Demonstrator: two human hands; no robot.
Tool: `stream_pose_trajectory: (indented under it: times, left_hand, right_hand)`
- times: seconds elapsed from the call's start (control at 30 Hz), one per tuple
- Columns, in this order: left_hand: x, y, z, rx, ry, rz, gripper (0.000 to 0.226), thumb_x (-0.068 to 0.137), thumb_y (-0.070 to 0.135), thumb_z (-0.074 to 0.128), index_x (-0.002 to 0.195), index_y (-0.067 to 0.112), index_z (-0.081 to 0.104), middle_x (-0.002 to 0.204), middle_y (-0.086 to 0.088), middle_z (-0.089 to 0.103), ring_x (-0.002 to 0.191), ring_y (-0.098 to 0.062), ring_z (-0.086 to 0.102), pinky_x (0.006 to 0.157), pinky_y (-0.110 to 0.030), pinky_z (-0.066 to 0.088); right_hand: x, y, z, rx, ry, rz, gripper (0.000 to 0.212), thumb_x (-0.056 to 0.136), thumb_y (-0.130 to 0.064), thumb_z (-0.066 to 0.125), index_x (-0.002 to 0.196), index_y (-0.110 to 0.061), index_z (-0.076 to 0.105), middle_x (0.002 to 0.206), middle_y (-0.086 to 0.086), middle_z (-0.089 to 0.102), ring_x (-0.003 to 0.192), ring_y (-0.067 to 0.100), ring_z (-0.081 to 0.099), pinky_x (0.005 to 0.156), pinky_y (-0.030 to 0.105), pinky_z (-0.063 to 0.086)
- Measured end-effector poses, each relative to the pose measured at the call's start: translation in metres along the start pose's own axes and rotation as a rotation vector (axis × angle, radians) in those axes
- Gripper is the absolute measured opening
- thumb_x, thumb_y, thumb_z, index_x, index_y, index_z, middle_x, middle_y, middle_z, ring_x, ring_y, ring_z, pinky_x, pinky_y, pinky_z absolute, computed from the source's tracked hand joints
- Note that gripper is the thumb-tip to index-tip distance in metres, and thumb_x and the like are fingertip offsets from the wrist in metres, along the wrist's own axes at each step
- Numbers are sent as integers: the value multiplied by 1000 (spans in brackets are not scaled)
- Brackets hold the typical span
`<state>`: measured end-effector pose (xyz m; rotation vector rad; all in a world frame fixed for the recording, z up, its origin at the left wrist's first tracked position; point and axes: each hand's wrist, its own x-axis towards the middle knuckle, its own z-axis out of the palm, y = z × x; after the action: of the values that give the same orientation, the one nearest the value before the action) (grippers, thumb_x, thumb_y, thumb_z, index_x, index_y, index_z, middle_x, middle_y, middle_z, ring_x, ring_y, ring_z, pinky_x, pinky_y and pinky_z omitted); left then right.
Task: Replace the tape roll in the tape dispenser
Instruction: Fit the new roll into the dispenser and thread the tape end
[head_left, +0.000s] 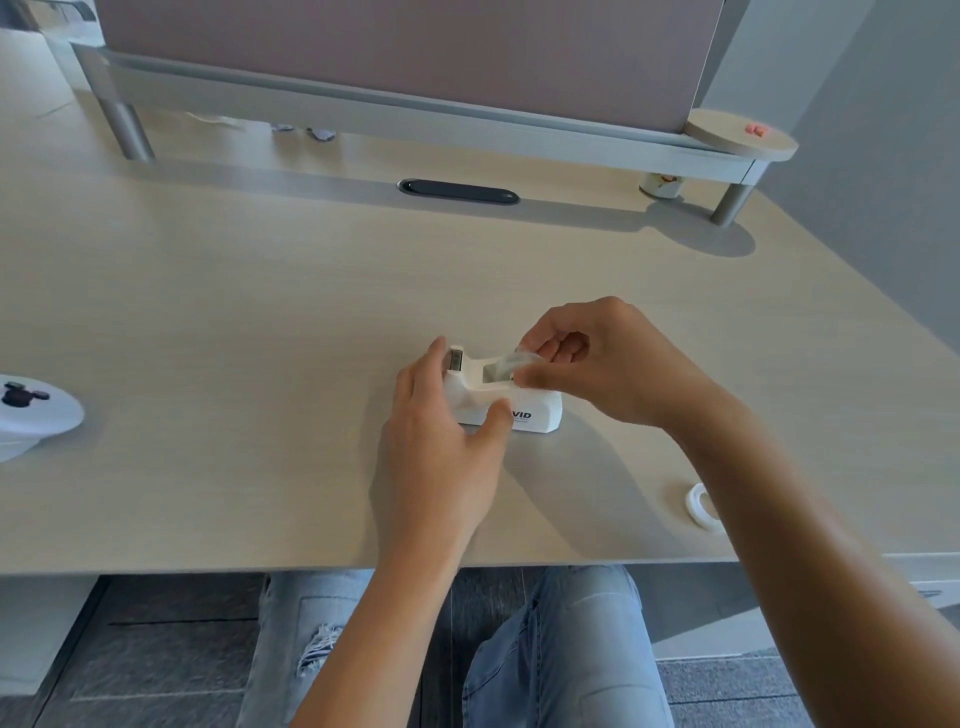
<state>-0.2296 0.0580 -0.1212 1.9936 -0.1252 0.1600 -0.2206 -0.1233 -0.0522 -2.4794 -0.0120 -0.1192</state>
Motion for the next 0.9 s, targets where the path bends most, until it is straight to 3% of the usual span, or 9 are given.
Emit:
stream_pose_trajectory:
  times: [0.1,0.17,0.2,0.3,0.37,0.57,0.9]
  left_hand:
    - [-4,6,-1,-9,116,76,61,86,29,69,145,29,50,145,12,54,124,-8,54,94,-22,44]
    - [-3,10,-1,-1,212,195,42,85,17,69,127,15,66,130,0,63,120,-17,55,95,-12,39]
    - [0,11,1,18,231,236,34,83,15,68,117,12,71,122,-3,66,116,-21,56,98,-17,41]
    - [9,19,5,144,202,286,24,82,21,67,102,12,77,102,-3,72,105,-28,63,97,-49,49]
    - [13,28,6,239,147,276,26,83,27,65,100,14,79,97,-2,73,103,-31,65,97,-58,47]
    - [18,44,8,332,95,182,16,87,32,66,86,24,80,87,4,72,101,-30,63,104,-64,39]
    - [23,57,10,335,106,144,13,85,36,71,77,29,79,82,7,76,83,-25,67,101,-59,44]
  right_hand:
    - [-11,10,3,158,66,15,23,80,-19,89,102,-20,80,89,-3,73,75,7,67,78,17,57]
    - [-15,15,3,222,95,15,23,81,-13,87,103,-17,80,92,0,76,81,13,71,84,21,60]
    - [-16,17,4,240,110,13,21,82,-12,86,102,-16,80,92,1,76,81,13,72,84,22,61]
    - [-16,21,6,263,126,15,15,83,-16,86,97,-16,81,88,3,78,77,15,72,78,26,59]
    - [-17,22,7,275,124,17,12,84,-19,87,94,-15,81,85,5,79,79,24,74,75,30,59]
    - [-16,27,10,293,128,8,15,84,-25,87,94,-15,81,85,6,80,80,26,75,76,35,60]
    - [-14,30,11,314,124,-12,14,84,-26,87,91,-16,81,77,-5,75,64,4,64,67,19,54]
